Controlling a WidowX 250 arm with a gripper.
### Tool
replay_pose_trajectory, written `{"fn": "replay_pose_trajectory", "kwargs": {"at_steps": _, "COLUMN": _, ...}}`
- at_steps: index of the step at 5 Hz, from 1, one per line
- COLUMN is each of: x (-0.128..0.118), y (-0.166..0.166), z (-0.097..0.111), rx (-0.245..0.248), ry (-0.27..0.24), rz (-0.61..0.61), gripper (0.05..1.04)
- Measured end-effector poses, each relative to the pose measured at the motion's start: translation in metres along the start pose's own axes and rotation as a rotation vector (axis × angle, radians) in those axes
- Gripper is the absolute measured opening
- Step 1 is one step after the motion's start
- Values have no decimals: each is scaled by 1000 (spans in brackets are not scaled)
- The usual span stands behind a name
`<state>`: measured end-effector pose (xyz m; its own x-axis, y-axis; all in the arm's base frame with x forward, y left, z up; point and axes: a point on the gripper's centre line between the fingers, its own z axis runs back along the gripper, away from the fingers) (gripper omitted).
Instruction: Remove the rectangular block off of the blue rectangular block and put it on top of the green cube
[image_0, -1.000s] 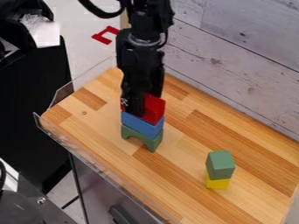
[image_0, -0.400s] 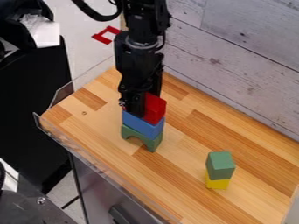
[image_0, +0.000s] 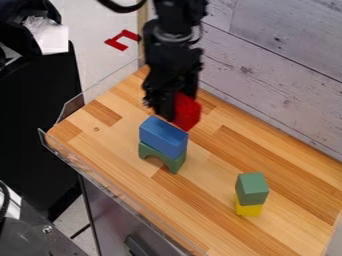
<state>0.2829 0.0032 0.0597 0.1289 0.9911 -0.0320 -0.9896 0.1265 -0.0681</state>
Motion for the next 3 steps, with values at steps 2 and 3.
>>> {"fn": "replay_pose_trajectory", "kwargs": {"at_steps": 2, "x": -35, "y": -6, "z": 6, "rx": 16, "ry": -13, "rz": -58, "gripper": 585}}
{"fn": "replay_pose_trajectory", "kwargs": {"at_steps": 3, "x": -50, "y": -8, "z": 15, "rx": -16, "ry": 7, "rz": -2, "gripper": 585}}
